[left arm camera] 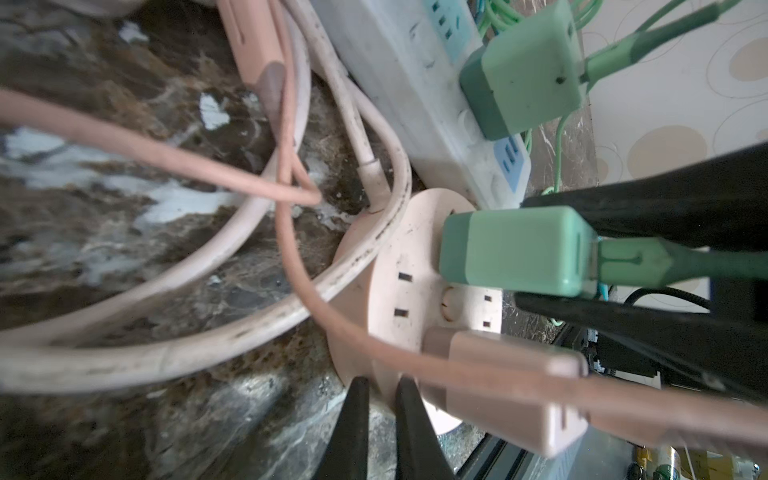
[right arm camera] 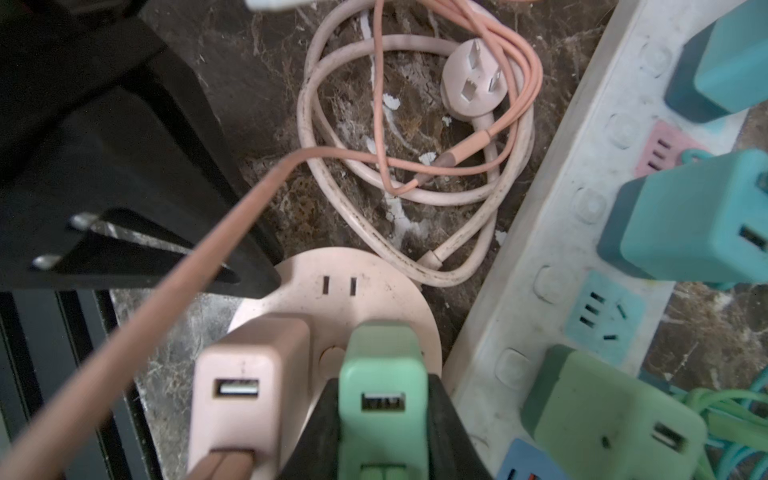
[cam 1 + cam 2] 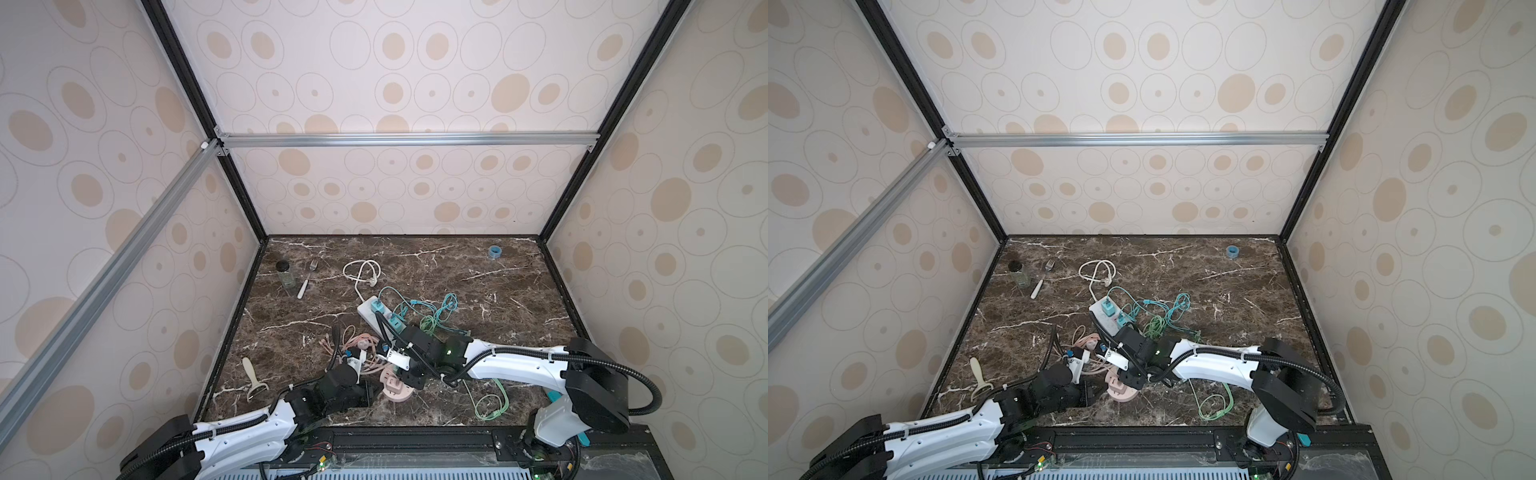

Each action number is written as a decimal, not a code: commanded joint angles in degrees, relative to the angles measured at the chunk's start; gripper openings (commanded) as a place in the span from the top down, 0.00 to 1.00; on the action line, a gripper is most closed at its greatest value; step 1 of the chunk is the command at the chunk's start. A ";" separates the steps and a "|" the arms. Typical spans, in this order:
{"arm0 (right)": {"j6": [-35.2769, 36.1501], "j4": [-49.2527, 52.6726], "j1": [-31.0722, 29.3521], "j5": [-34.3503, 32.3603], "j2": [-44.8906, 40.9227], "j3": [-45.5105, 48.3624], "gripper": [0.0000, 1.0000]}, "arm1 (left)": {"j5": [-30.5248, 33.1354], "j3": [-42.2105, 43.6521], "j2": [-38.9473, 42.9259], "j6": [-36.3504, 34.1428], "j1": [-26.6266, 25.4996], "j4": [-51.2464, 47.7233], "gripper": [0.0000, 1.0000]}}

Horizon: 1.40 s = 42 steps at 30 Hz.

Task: Insert the plug
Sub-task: 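Press the light green charger down into the round pink socket with the right gripper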

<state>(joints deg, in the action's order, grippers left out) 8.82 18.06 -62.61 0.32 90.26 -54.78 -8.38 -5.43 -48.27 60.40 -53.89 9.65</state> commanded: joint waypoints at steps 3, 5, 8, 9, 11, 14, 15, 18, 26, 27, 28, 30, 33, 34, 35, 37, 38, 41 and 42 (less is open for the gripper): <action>0.87 1.68 -0.19 2.23 3.60 1.63 1.00 | 1.08 1.07 1.85 -0.37 0.72 -3.58 0.86; 0.64 0.91 -0.14 2.36 3.61 2.20 1.00 | 1.26 1.38 2.50 -0.20 0.79 -3.84 0.86; 0.27 0.00 -0.14 2.66 4.00 3.14 1.00 | 1.42 1.72 3.25 0.07 0.80 -3.98 0.86; 0.19 -0.26 -0.15 2.67 4.28 3.40 1.00 | 1.37 1.82 3.36 0.15 0.89 -4.01 0.86; 0.10 -1.04 0.02 2.67 4.87 4.09 1.00 | 1.35 1.81 3.54 0.15 0.89 -3.94 0.86; -0.35 -2.03 0.20 2.88 5.54 5.07 1.00 | 1.20 1.66 3.60 0.28 0.93 -3.76 0.86; -0.64 -2.75 0.36 2.98 5.63 5.80 1.00 | 1.19 1.57 3.54 0.29 0.98 -3.74 0.86; -1.64 -4.69 0.74 3.48 5.72 7.60 1.00 | 1.19 0.97 3.54 -0.10 1.07 -3.84 0.87; -1.80 -5.25 0.91 2.96 7.67 9.60 1.00 | 1.09 0.29 3.19 -0.37 1.24 -3.94 0.87; -1.71 -5.15 1.00 2.77 7.97 9.70 1.00 | 1.13 0.20 3.25 -0.41 1.24 -4.01 0.87; -1.66 -5.28 1.21 2.77 8.25 9.84 1.00 | 1.17 0.07 3.35 -0.46 1.29 -4.17 0.87; -2.09 -5.86 1.70 3.08 8.78 10.34 1.00 | 1.28 -0.22 3.68 -0.43 1.32 -4.47 0.87; -2.93 -7.35 1.99 3.85 9.40 11.47 1.00 | 1.53 -0.32 4.31 -0.55 1.33 -5.29 0.87; -3.16 -7.71 1.98 3.98 9.72 11.71 1.00 | 1.61 -0.33 4.49 -0.55 1.29 -5.43 0.87; -3.38 -8.10 2.00 4.14 10.05 11.87 1.00 | 1.62 -0.33 4.63 -0.52 1.29 -5.55 0.87; -3.62 -8.31 2.03 4.34 10.76 12.02 1.00 | 1.66 -0.37 4.76 -0.64 1.42 -5.69 0.87; -3.60 -8.32 2.05 4.38 11.19 12.06 1.00 | 1.53 -0.47 4.76 -0.71 1.42 -5.78 0.87; -3.33 -7.71 2.03 4.04 12.39 11.57 1.00 | 1.68 -0.81 4.68 -0.90 1.51 -6.09 0.87; -3.30 -7.54 1.99 4.00 12.69 11.50 1.00 | 1.62 -0.87 4.68 -0.89 1.51 -6.21 0.87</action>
<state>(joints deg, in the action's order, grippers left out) 6.52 -0.21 -60.29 4.10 93.12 -47.99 -5.74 -4.60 -43.33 60.42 -52.34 5.10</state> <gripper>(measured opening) 0.284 0.134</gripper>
